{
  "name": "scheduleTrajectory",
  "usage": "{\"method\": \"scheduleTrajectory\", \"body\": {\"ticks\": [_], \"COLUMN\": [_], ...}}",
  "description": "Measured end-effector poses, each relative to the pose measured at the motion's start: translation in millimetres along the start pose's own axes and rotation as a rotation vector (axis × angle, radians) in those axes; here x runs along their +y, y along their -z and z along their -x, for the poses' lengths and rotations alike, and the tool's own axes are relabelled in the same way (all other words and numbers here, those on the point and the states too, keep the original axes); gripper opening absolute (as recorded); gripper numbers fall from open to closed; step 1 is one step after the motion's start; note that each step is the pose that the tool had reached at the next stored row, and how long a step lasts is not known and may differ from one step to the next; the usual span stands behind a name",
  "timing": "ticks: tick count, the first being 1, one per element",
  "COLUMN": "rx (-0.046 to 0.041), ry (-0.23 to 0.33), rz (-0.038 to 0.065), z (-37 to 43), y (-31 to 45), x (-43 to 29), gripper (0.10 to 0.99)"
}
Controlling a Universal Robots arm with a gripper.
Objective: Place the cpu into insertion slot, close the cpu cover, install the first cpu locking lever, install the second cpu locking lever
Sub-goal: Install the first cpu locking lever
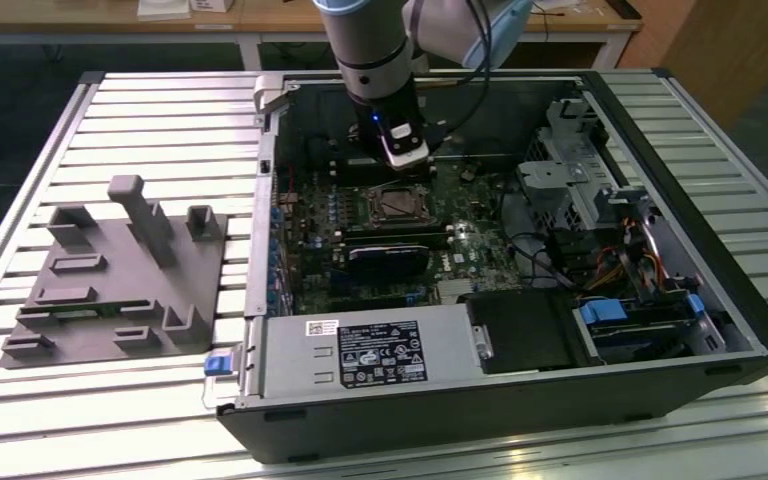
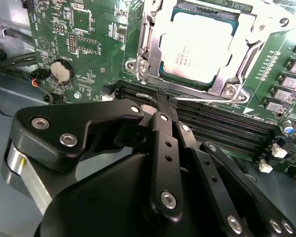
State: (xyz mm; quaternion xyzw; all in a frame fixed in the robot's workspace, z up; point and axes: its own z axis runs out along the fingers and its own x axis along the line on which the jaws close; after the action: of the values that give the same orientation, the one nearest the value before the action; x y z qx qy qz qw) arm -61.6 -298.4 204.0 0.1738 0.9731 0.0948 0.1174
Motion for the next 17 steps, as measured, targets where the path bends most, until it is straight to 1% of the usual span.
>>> {"method": "scheduleTrajectory", "body": {"ticks": [5,11,17], "rx": [0.0002,0.0002,-0.0012], "ry": [0.0,0.0,0.001], "rz": [0.001,0.0,-0.004], "z": [-1.4,-2.2,-2.8], "y": [-2.4,-5.4,-7.0], "x": [2.1,1.7,1.2], "gripper": [0.106,0.106,0.106]}}
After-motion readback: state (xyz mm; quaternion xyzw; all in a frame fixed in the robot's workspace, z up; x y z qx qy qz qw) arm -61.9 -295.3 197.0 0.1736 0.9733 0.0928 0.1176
